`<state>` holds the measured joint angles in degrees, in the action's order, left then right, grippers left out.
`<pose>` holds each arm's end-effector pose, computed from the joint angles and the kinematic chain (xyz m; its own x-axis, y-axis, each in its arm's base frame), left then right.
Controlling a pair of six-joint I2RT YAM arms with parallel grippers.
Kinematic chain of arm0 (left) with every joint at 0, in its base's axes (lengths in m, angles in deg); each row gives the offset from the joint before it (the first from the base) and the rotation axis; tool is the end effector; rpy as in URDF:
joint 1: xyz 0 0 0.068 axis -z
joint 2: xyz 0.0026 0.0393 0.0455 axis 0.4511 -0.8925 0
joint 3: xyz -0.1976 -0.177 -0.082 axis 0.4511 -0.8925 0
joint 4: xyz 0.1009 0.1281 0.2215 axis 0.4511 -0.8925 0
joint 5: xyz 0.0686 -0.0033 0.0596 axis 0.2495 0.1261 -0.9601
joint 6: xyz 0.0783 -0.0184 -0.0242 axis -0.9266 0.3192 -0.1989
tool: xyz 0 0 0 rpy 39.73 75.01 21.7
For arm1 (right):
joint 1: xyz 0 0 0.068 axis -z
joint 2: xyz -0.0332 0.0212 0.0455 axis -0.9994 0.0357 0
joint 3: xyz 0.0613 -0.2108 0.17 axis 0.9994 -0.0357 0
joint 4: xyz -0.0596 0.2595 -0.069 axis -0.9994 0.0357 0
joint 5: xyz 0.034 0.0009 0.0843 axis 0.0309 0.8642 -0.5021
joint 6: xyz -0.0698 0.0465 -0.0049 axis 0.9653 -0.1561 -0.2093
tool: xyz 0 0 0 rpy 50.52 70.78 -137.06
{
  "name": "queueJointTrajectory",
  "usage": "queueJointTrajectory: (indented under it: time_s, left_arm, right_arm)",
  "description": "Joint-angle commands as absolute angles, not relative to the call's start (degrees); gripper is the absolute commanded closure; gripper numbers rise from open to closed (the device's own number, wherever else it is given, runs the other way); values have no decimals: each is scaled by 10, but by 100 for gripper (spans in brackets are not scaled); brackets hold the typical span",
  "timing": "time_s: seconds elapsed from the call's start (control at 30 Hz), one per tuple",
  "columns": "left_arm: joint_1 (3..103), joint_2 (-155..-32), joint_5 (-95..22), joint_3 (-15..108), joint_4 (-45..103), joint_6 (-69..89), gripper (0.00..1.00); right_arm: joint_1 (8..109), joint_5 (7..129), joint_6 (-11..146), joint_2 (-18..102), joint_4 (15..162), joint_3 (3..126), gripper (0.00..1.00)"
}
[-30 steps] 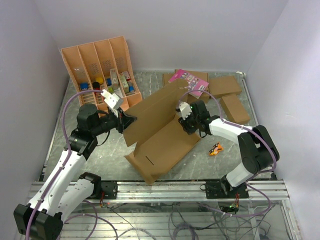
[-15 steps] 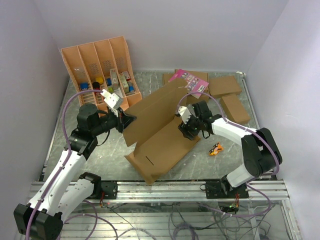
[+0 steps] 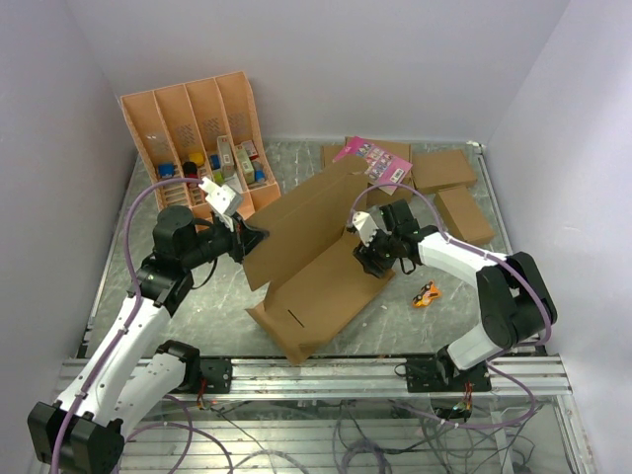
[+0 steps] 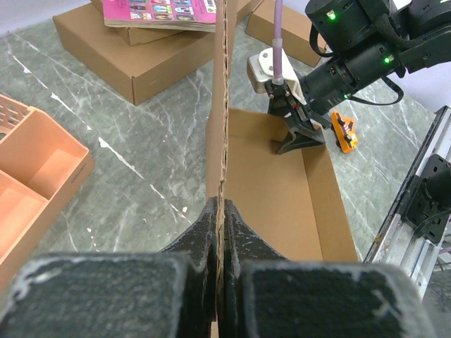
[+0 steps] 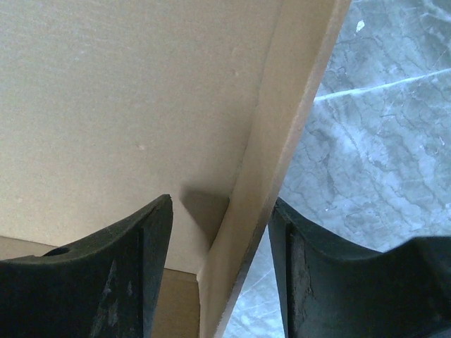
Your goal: Fold the paper box
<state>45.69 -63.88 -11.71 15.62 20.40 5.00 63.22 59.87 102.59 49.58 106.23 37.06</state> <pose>0.2050 -0.1124 0.3173 -0.2818 -0.0095 -0.9594 0.7472 0.6251 -0.2257 0.2868 0.1546 0.1355 -0.4305 -0.7018 -0.5676 -0.8383 0.5440 -0.0368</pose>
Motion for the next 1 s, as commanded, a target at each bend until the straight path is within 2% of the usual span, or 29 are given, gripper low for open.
queueJointTrajectory:
  time_s: [0.0,0.3,0.37,0.53,0.63,0.73,0.77,0.87,0.9,0.97]
  left_arm:
    - [461,-631,-126,155,235,50,93]
    - [460,-631,-126,156,236,52,93]
    - [460,-632,-126,156,235,50,93]
    - [461,-633,-125,160,234,50,93]
    - [461,-634,-124,162,234,49,93]
    - [461,-636,-123,164,232,48,93]
    - [461,-637,-122,164,233,48,93]
    - [461,-637,-120,165,235,50,93]
    - [461,-638,-119,165,236,50,93]
    - [461,-640,-116,164,242,52,93]
  right_arm:
    - [636,602,1026,504,1065,384,45]
    - [636,639,1008,510,1050,383,63]
    - [636,651,1005,511,1046,382,70]
    - [636,677,993,518,1036,382,94]
    - [635,689,983,517,1031,382,100]
    - [635,679,983,518,1038,385,100]
    - [636,671,985,520,1043,388,97]
    - [637,653,982,512,1040,387,62]
    - [637,650,979,509,1036,387,56]
    - [637,644,969,508,1025,388,50]
